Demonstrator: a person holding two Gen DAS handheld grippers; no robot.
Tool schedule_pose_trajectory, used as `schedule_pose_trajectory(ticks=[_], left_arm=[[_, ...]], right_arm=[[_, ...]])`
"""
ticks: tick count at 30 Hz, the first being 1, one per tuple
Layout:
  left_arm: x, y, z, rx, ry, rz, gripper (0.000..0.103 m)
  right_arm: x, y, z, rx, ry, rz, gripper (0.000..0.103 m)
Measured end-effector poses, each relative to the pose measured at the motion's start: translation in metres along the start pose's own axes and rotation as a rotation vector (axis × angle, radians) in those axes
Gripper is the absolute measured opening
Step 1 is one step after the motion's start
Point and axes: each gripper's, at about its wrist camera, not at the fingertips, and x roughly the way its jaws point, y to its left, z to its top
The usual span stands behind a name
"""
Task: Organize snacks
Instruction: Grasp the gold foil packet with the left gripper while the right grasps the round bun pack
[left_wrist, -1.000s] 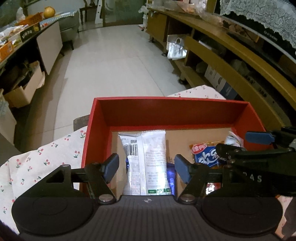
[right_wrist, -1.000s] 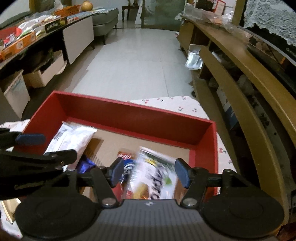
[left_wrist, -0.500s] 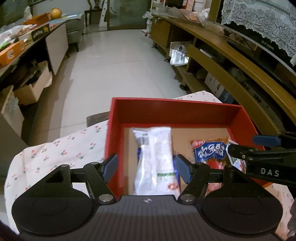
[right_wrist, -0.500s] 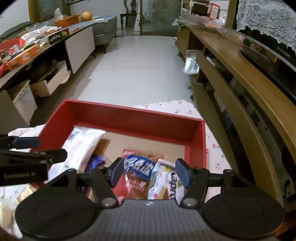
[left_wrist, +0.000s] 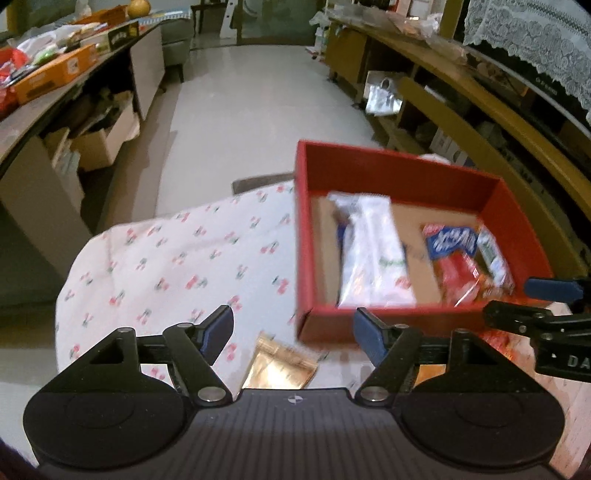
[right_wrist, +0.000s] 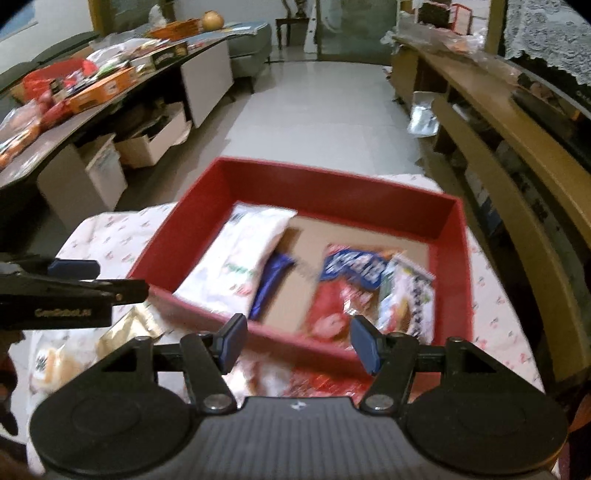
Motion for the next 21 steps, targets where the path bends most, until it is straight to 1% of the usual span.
schedule_pose_trajectory(ticks=[2, 5, 8, 10, 15, 18, 21], left_arm=[[0.003, 0.007, -0.007, 0.0, 0.023, 0.005, 0.079], [0.013, 0.015, -0.016, -0.001, 0.071, -0.014, 0.079], [0.025, 0.015, -0.023, 0.025, 0.116, -0.027, 0.079], [0.031, 0.011, -0.028, 0.048, 0.136, -0.022, 0.079], [0.043, 0.004, -0.031, 0.099, 0.158, 0.001, 0.079], [0.046, 0.0, -0.031, 0.122, 0.149, 0.023, 0.08], [0.044, -0.002, -0.033, 0.125, 0.144, 0.031, 0.076]], right_arm=[[0.001, 0.01, -0.007, -0.011, 0.02, 0.011, 0.084], [0.006, 0.023, -0.016, -0.037, 0.054, 0.026, 0.084], [0.012, 0.03, -0.02, -0.053, 0.077, 0.026, 0.085], [0.015, 0.03, -0.021, -0.05, 0.088, 0.023, 0.085], [0.02, 0.023, -0.019, -0.021, 0.103, 0.036, 0.085], [0.023, 0.023, -0.018, -0.025, 0.108, 0.032, 0.085], [0.029, 0.023, -0.018, -0.017, 0.121, 0.041, 0.085]])
